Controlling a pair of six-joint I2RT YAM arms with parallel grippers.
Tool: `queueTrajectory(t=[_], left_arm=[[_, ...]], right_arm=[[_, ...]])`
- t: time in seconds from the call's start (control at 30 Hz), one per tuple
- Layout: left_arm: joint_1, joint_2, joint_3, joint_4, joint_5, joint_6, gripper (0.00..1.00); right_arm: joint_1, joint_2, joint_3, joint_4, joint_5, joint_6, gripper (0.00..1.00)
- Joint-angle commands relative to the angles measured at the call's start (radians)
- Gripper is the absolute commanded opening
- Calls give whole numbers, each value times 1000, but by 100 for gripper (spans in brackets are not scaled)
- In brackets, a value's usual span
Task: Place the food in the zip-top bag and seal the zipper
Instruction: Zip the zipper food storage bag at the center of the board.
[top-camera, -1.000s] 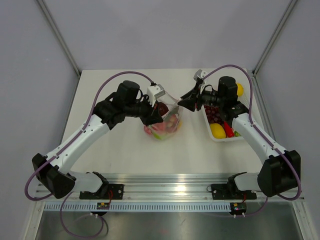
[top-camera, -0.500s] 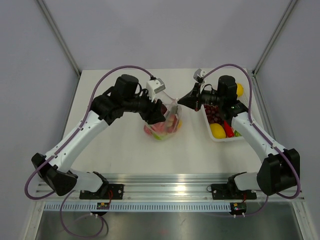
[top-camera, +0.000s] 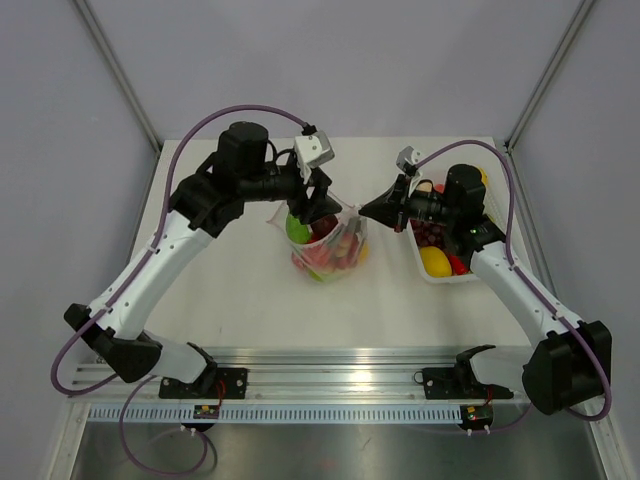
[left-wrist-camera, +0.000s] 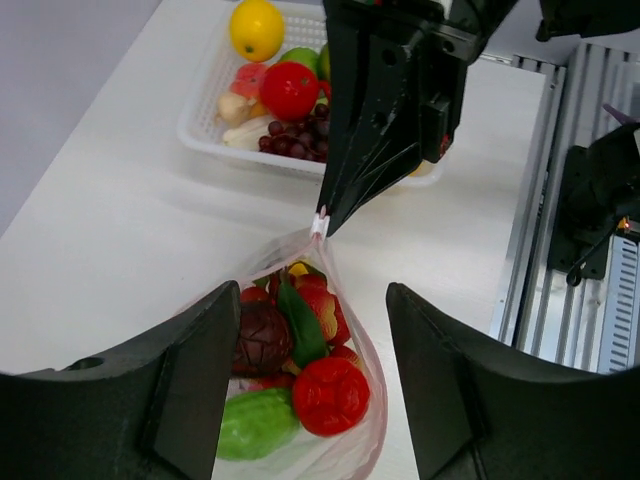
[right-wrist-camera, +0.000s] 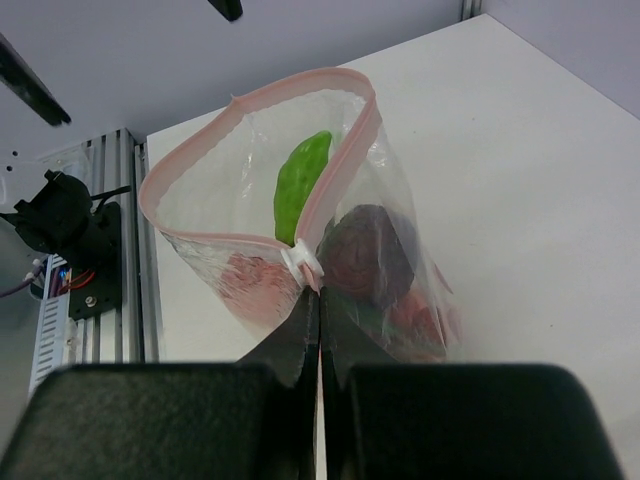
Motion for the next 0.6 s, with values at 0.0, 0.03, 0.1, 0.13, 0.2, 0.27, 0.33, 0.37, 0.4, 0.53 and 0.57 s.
queueTrajectory(t=[0.0,0.03,0.1,0.13,0.2,0.27,0.33,0.37,0.4,0.53,0.57], left_arm=[[-2,24,-38,158,158,89,64],[-5,47,-34,161,160,90,63],[-15,81,1,128,129,113,59],[-37,96,19,109,108,122,57],[-60,135,50,68,56,167,56],[-78,156,51,69,51,182,54],[-80,169,47,74,48,184,53],[-80,184,45,71,52,187,47],[-80,189,44,66,54,188,46],[-80,196,30,63,77,181,38],[-80,192,25,70,86,179,35]], right_arm=[[-1,-43,-2,89,-6,41,0],[-1,-45,-2,91,-7,44,0],[-1,-48,-2,91,-13,47,0],[1,-48,0,89,-16,49,0],[1,-51,0,86,-16,47,0],[1,-51,0,88,-16,49,0],[1,-49,-5,92,-18,56,0],[2,-51,-6,97,-18,61,0],[1,-49,-8,98,-18,63,0],[1,-54,-10,98,-18,64,0],[1,-52,-10,94,-19,66,0]])
